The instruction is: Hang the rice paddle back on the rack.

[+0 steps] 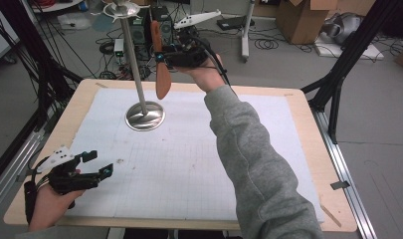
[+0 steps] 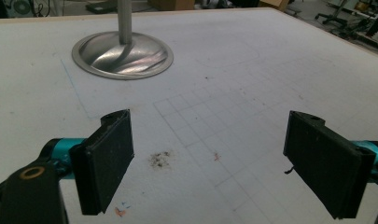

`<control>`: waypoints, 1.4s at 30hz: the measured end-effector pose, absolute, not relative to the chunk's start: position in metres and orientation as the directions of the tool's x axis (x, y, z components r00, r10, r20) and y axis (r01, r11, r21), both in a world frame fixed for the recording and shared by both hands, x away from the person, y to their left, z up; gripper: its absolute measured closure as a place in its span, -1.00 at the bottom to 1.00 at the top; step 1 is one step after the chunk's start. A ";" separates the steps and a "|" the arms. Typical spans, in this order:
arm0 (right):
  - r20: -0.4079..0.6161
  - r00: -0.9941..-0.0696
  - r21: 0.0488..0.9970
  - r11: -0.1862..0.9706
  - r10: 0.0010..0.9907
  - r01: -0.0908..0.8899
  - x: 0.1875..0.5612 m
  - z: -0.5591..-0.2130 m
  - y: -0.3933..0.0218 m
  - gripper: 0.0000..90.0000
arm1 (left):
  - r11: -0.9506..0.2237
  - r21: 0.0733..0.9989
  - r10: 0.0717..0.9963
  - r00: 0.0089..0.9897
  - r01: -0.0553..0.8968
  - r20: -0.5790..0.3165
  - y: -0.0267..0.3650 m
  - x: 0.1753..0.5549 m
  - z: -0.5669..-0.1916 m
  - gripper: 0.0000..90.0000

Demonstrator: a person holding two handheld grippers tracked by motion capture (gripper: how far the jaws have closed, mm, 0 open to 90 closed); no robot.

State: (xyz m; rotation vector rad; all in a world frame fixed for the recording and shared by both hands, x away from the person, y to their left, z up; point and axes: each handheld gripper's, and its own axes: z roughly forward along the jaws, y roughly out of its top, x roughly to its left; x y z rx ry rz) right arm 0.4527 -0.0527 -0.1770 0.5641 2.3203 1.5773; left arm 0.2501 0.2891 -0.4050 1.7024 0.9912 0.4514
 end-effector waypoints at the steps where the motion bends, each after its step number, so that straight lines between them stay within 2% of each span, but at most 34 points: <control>1: -0.017 -0.884 0.932 0.328 0.468 0.156 0.453 -0.176 -0.051 0.44 | -0.088 0.915 0.794 0.583 0.393 -0.174 0.289 0.250 -0.406 -0.64; 18: 0.012 -0.863 0.938 0.294 0.504 0.185 0.465 -0.179 -0.040 0.44 | -0.095 0.916 0.792 0.587 0.390 -0.168 0.288 0.248 -0.405 -0.63; 26: 0.012 -0.833 0.936 0.286 0.554 0.203 0.468 -0.180 -0.035 0.44 | -0.100 0.915 0.792 0.588 0.391 -0.165 0.288 0.248 -0.406 -0.63; 42: -0.008 -0.841 0.942 0.287 0.541 0.175 0.468 -0.171 -0.025 0.44 | -0.110 0.909 0.785 0.596 0.401 -0.168 0.282 0.249 -0.408 -0.63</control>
